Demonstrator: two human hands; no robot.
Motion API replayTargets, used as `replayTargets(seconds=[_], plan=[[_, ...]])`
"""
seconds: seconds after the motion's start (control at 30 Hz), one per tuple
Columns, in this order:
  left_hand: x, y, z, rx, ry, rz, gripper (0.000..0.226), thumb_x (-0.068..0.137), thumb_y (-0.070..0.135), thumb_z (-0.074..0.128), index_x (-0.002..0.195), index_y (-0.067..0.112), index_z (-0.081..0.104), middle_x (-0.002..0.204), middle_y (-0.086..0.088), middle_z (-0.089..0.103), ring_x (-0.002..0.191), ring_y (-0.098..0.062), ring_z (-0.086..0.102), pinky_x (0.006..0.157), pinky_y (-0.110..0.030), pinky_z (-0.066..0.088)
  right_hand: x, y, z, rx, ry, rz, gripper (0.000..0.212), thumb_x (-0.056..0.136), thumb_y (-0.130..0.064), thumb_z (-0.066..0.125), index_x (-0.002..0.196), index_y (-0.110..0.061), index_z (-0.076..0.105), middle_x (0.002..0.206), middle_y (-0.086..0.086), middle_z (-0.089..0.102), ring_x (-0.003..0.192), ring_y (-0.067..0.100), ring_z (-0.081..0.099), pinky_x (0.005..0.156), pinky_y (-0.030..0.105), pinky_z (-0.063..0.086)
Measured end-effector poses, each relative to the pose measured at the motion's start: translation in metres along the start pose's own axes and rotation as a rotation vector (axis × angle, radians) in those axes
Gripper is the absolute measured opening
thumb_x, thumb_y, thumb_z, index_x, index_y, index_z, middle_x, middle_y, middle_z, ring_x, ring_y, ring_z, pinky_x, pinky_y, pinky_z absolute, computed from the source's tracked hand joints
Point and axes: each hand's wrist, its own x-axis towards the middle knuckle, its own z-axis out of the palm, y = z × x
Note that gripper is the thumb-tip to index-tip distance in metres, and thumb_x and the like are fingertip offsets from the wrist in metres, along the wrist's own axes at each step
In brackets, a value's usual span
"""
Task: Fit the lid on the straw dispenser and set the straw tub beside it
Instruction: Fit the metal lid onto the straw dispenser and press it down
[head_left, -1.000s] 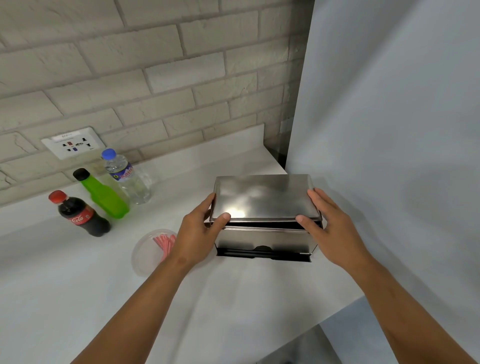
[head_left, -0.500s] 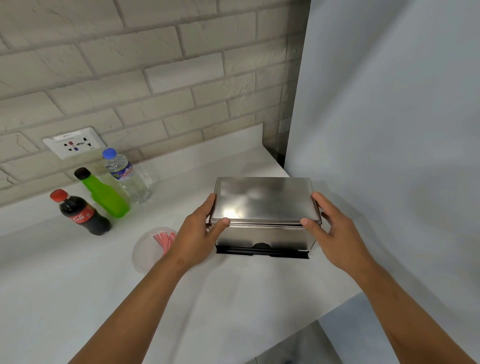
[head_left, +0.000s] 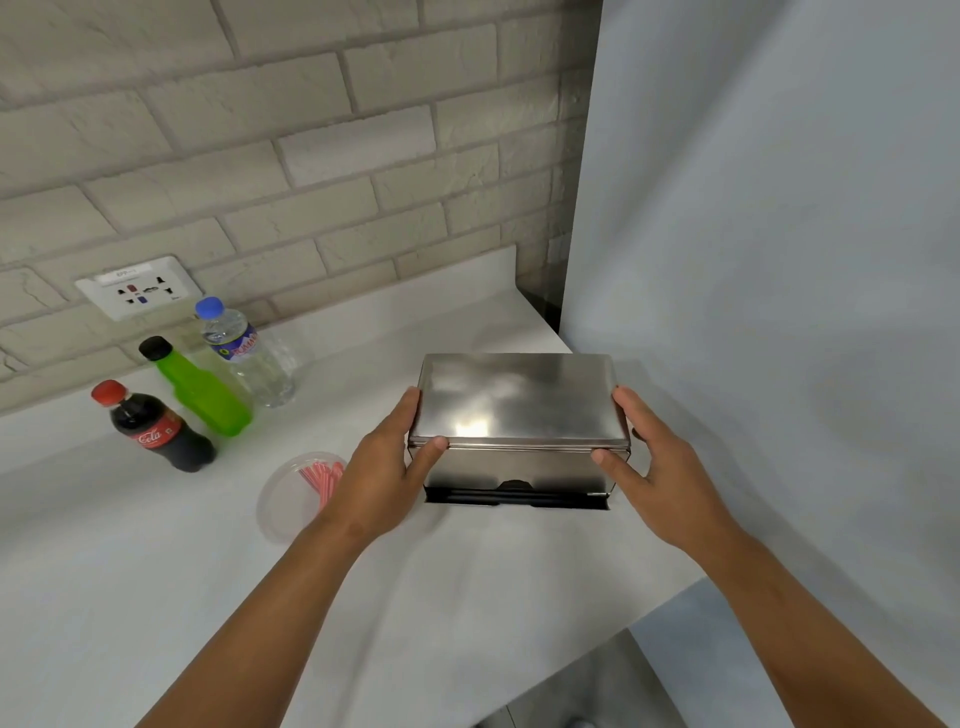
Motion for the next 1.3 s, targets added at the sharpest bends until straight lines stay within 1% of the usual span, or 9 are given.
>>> replayTargets(seconds=[0.17, 0.27, 0.37, 0.43, 0.53, 0.7, 0.83, 1.0, 1.3], plan=[[0.001, 0.013, 0.009, 0.235, 0.064, 0.113, 0.08, 0.101, 0.055, 0.056, 0.165, 0.015, 0.027, 0.174, -0.004, 0.022, 0.161, -0.028, 0.015, 0.128, -0.045, 0.019, 0.002, 0.011, -0.004, -0.132, -0.036, -0.104, 0.072, 0.099, -0.039, 0.064, 0.161, -0.03, 0.029, 0.168, -0.016, 0.027, 0.15, -0.002, 0.025, 0.121, 0.02, 0.025], [0.006, 0.036, 0.018, 0.406, 0.102, 0.316, 0.072, 0.098, 0.053, 0.058, 0.154, 0.011, 0.045, 0.166, -0.015, 0.038, 0.154, -0.044, 0.025, 0.122, -0.056, 0.024, 0.003, 0.019, -0.007, -0.264, -0.029, -0.193, 0.067, 0.099, -0.043, 0.06, 0.16, -0.032, 0.033, 0.171, -0.017, 0.019, 0.151, -0.007, 0.016, 0.115, 0.012, 0.019], [0.014, 0.062, 0.036, 0.459, 0.062, 0.472, 0.068, 0.091, 0.041, 0.076, 0.147, 0.009, 0.056, 0.157, -0.018, 0.05, 0.147, -0.049, 0.037, 0.117, -0.066, 0.031, 0.006, 0.024, -0.01, -0.36, 0.027, -0.323, 0.059, 0.1, -0.043, 0.057, 0.155, -0.026, 0.043, 0.171, -0.012, 0.023, 0.15, -0.01, 0.019, 0.113, 0.021, 0.03], [0.02, 0.079, 0.049, 0.461, 0.034, 0.559, 0.066, 0.087, 0.033, 0.083, 0.144, 0.009, 0.061, 0.153, -0.019, 0.054, 0.143, -0.05, 0.043, 0.114, -0.066, 0.035, 0.006, 0.028, -0.011, -0.363, 0.054, -0.393, 0.057, 0.104, -0.048, 0.052, 0.155, -0.025, 0.044, 0.168, -0.019, 0.025, 0.148, -0.012, 0.025, 0.111, 0.024, 0.038], [0.026, 0.094, 0.063, 0.462, 0.017, 0.636, 0.057, 0.088, 0.025, 0.083, 0.14, 0.01, 0.065, 0.15, -0.019, 0.057, 0.14, -0.048, 0.048, 0.112, -0.062, 0.038, 0.004, 0.034, -0.009, -0.313, 0.114, -0.466, 0.056, 0.103, -0.044, 0.055, 0.153, -0.021, 0.047, 0.166, -0.017, 0.036, 0.139, 0.006, 0.053, 0.104, 0.031, 0.055], [0.028, 0.094, 0.079, 0.422, 0.028, 0.665, 0.04, 0.092, 0.014, 0.079, 0.131, 0.013, 0.071, 0.145, -0.017, 0.063, 0.137, -0.047, 0.053, 0.11, -0.062, 0.041, 0.003, 0.04, -0.001, -0.253, 0.193, -0.543, 0.052, 0.103, -0.039, 0.058, 0.148, -0.013, 0.053, 0.165, -0.025, 0.033, 0.136, 0.012, 0.059, 0.105, 0.028, 0.054], [0.03, 0.089, 0.084, 0.405, 0.05, 0.671, 0.037, 0.091, 0.011, 0.08, 0.128, 0.014, 0.074, 0.142, -0.016, 0.065, 0.135, -0.047, 0.055, 0.109, -0.061, 0.043, 0.002, 0.04, 0.002, -0.254, 0.255, -0.567, 0.05, 0.104, -0.039, 0.058, 0.141, -0.006, 0.062, 0.155, -0.005, 0.052, 0.129, 0.014, 0.065, 0.098, 0.031, 0.059], [0.03, 0.086, 0.085, 0.399, 0.052, 0.677, 0.04, 0.091, 0.014, 0.081, 0.13, 0.014, 0.072, 0.144, -0.017, 0.064, 0.138, -0.046, 0.053, 0.111, -0.063, 0.041, 0.0, 0.037, 0.004, -0.304, 0.294, -0.575, 0.05, 0.1, -0.034, 0.062, 0.135, 0.001, 0.066, 0.146, 0.007, 0.061, 0.125, 0.023, 0.068, 0.094, 0.039, 0.062], [0.028, 0.086, 0.087, 0.398, 0.073, 0.684, 0.04, 0.09, 0.012, 0.082, 0.129, 0.013, 0.073, 0.144, -0.017, 0.064, 0.138, -0.046, 0.053, 0.112, -0.063, 0.04, -0.001, 0.038, 0.008, -0.302, 0.323, -0.564, 0.047, 0.098, -0.028, 0.066, 0.135, 0.001, 0.066, 0.144, 0.011, 0.063, 0.128, 0.023, 0.067, 0.1, 0.036, 0.059]])
